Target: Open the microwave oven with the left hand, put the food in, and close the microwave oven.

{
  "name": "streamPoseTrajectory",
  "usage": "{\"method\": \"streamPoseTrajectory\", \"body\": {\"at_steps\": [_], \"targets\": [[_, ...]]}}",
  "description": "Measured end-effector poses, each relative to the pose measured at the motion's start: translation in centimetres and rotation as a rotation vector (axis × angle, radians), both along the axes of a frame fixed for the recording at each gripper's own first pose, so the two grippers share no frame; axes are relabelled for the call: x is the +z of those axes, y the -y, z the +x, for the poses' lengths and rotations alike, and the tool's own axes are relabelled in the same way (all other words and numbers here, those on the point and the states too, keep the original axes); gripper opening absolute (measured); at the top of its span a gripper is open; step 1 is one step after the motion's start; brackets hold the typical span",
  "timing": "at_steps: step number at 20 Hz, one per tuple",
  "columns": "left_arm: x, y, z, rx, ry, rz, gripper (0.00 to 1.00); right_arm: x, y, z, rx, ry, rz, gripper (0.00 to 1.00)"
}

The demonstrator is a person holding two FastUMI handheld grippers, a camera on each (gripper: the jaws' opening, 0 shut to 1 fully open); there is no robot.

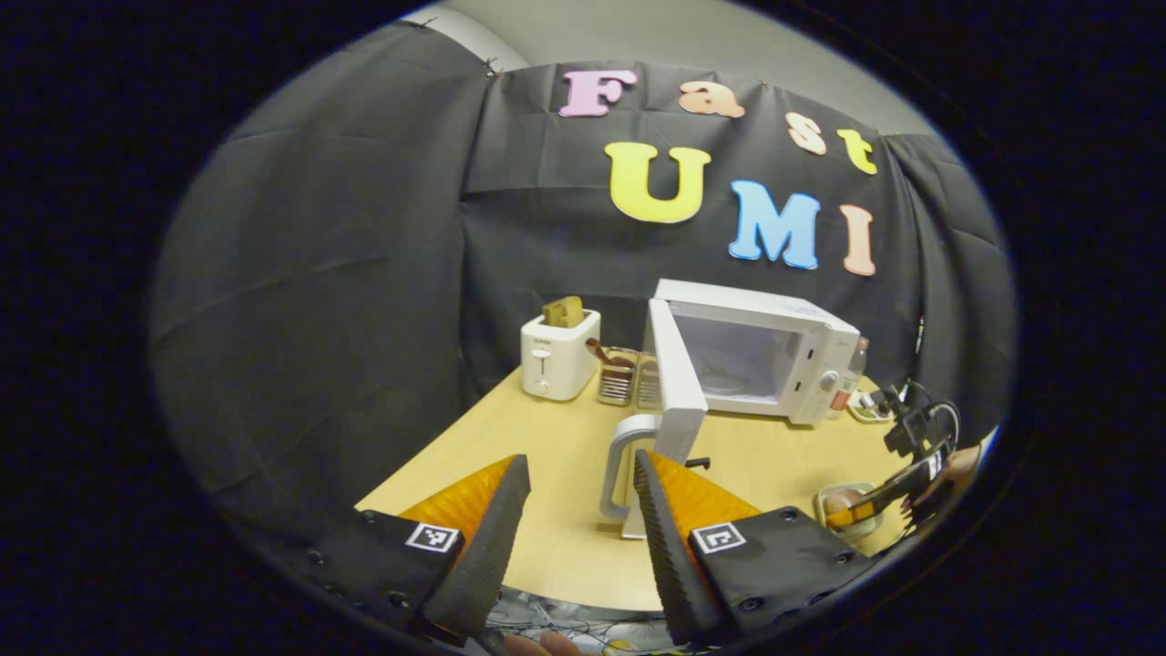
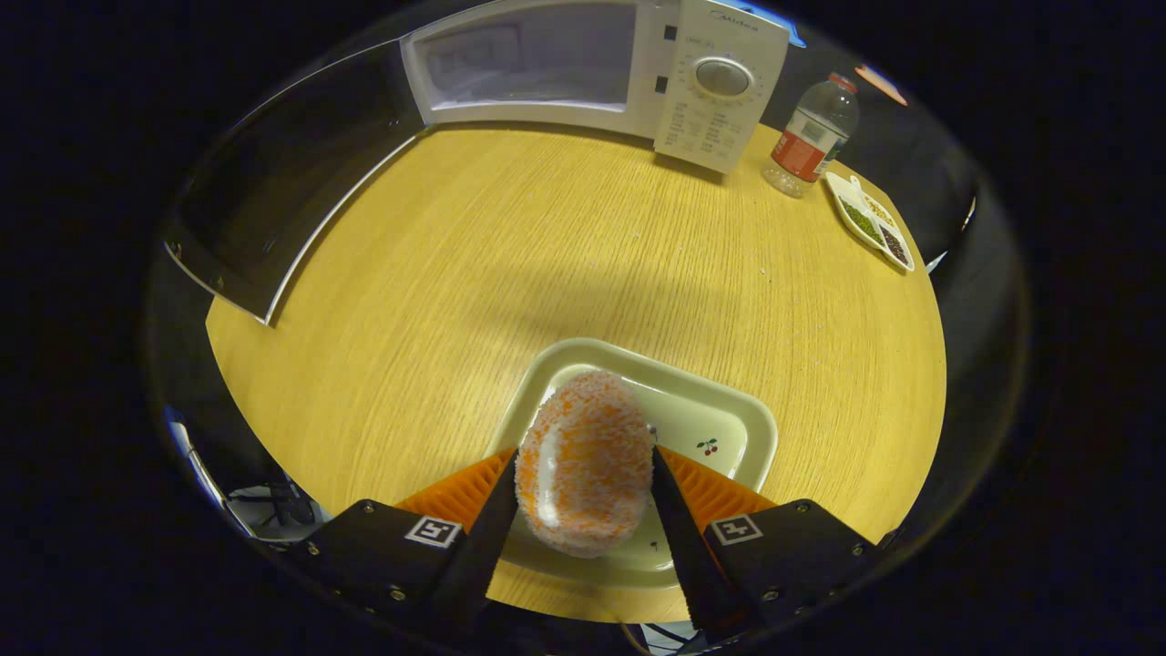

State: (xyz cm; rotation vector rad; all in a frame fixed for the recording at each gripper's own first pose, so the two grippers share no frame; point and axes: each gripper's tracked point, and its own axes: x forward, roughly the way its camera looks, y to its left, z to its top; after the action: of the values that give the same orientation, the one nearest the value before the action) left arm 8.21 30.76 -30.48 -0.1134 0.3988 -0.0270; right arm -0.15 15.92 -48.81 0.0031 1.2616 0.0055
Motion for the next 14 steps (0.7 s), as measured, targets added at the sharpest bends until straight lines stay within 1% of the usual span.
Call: {"method": "streamPoseTrajectory", "body": {"at_steps": [1, 2, 3, 4, 5, 6, 7, 9, 11, 13, 14], "targets": [[1.4, 0.9, -0.8, 0.037, 0.0, -0.005, 0.79, -0.6, 0.2, -0.1, 0.017, -0.019, 0.01, 0.86], [2.7, 2.1, -1.6, 0.064, 0.001, -0.017, 0.74, -0.3, 0.2, 0.1, 0.024, 0.003, 0.012, 0.8], [3.7, 3.6, -2.4, 0.078, -0.007, -0.039, 0.75, -0.4, 0.2, -0.3, 0.054, -0.004, 0.008, 0.8], [4.4, 5.1, -3.1, 0.092, -0.026, -0.058, 0.75, -0.2, 0.2, -0.2, 0.089, 0.016, -0.001, 0.8], [5.3, 6.3, -3.8, 0.11, -0.041, -0.073, 0.8, -0.2, 0.2, -0.5, 0.114, 0.022, -0.001, 0.79], [6.3, 7.4, -4.2, 0.128, -0.043, -0.084, 0.8, -0.2, 0.1, -0.3, 0.119, 0.044, 0.005, 0.77], [7.5, 8.1, -4.9, 0.148, -0.043, -0.085, 0.8, -0.3, 0.1, -0.2, 0.123, 0.064, 0.011, 0.76], [9.8, 9.3, -6.1, 0.174, -0.032, -0.079, 0.8, -0.1, -0.1, 0.0, 0.171, 0.131, 0.009, 0.76], [11.8, 10.0, -7.2, 0.172, -0.01, -0.063, 0.8, -0.2, -0.2, -0.1, 0.211, 0.197, 0.004, 0.76], [12.8, 9.8, -7.9, 0.169, 0.019, -0.05, 0.8, -0.2, -0.1, 0.0, 0.214, 0.241, 0.006, 0.77], [13.3, 9.8, -8.2, 0.164, 0.034, -0.057, 0.75, -0.2, -0.2, -0.1, 0.208, 0.253, 0.007, 0.76]]}}
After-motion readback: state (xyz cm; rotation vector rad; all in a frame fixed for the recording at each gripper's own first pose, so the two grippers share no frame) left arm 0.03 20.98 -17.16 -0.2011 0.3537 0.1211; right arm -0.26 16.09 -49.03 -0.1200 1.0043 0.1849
